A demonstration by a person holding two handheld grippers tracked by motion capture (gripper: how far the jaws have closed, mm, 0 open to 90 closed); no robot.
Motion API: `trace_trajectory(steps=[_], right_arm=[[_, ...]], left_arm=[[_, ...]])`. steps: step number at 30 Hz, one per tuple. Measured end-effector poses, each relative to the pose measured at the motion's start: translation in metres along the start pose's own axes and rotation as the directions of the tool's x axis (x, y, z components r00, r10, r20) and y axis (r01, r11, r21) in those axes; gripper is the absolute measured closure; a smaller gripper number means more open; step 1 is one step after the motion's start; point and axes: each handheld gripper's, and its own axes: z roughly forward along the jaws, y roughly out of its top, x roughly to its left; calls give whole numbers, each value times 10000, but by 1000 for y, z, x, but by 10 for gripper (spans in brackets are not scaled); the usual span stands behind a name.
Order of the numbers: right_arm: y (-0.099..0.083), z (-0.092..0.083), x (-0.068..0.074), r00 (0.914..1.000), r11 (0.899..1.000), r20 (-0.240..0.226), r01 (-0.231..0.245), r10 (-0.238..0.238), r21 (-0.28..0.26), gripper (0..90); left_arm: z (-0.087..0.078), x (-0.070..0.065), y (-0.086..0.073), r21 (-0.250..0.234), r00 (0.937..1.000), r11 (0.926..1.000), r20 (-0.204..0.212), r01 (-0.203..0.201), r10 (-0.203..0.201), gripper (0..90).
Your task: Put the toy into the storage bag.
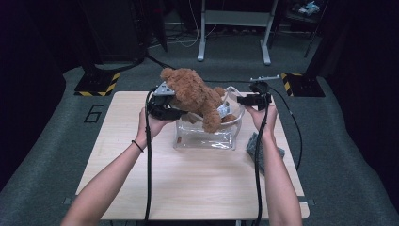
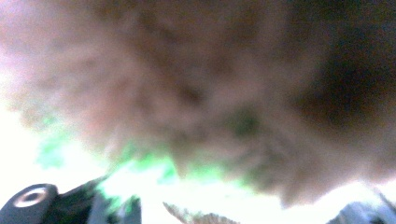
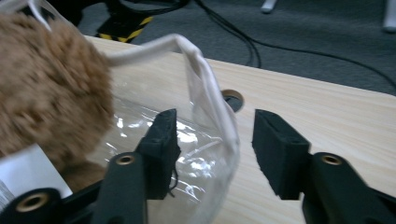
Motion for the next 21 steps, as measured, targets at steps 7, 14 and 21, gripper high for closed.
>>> trace_trajectory(steps=[7, 14, 21], right_arm=[[28, 22, 10, 9948, 9949, -261, 986, -981, 208, 516], [44, 42, 18, 9901, 9895, 507, 1270, -1306, 688, 848], [39, 44, -5, 9961, 9978, 762, -475, 439, 463, 862]], left_arm=[[0, 0, 1, 84, 9989, 9993, 286, -376, 373, 570], [-2, 0, 2, 218, 9973, 9973, 240, -695, 690, 593], [-5, 2, -1, 510, 9959, 9954, 445, -807, 785, 607]])
